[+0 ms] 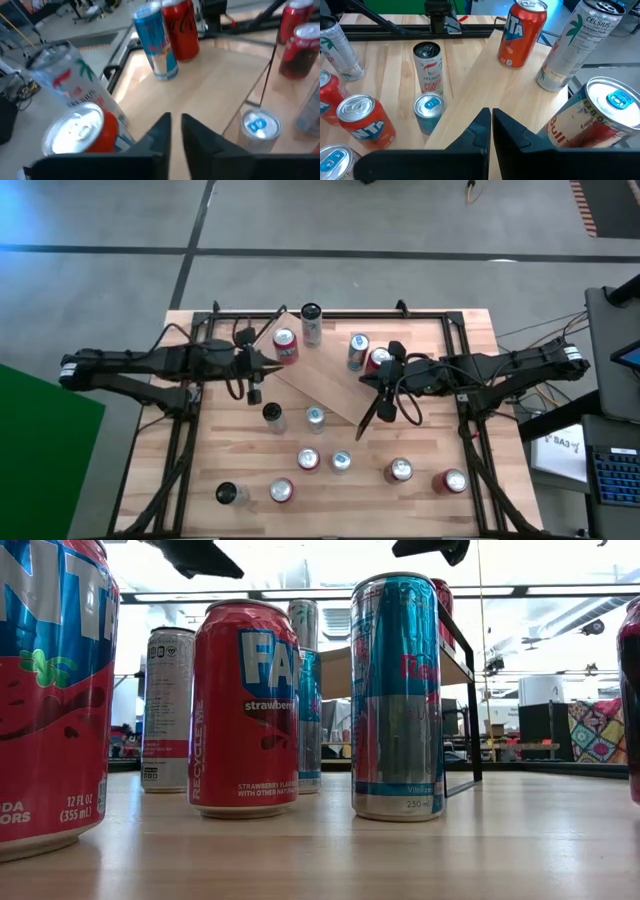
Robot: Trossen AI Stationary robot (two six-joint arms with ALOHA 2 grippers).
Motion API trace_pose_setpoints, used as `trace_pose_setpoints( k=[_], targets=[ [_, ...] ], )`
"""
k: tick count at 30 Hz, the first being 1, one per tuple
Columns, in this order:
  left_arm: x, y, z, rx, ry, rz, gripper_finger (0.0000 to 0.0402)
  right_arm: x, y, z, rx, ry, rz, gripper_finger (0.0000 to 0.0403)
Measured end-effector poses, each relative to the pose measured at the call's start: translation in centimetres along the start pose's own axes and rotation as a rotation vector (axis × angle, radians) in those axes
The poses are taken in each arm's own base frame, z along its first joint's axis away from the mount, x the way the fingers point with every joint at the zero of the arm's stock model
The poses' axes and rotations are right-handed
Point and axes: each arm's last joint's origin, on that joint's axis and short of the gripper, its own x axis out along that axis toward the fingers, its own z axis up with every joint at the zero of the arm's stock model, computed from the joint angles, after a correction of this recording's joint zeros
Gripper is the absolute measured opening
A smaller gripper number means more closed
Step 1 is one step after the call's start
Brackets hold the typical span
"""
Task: Place canned beverage on shelf
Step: Put the red soda can on the shelf
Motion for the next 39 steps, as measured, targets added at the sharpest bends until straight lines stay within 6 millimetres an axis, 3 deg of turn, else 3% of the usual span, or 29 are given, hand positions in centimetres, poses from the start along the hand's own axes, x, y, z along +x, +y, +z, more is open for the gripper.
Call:
trace_pose_setpoints(
  k=[16,39],
  targets=[
    [4.0,-0.2,-1.7,0.021,0.198,0.178,0.0001,0.1,0.0,-0.2,-0.009,0.005,0.0,0.0009],
    [4.7,4.1,-3.0,-0.054,0.289,0.357,0.0,0.3,0.1,-0.6,-0.02,0.02,-0.002,0.0009]
  ],
)
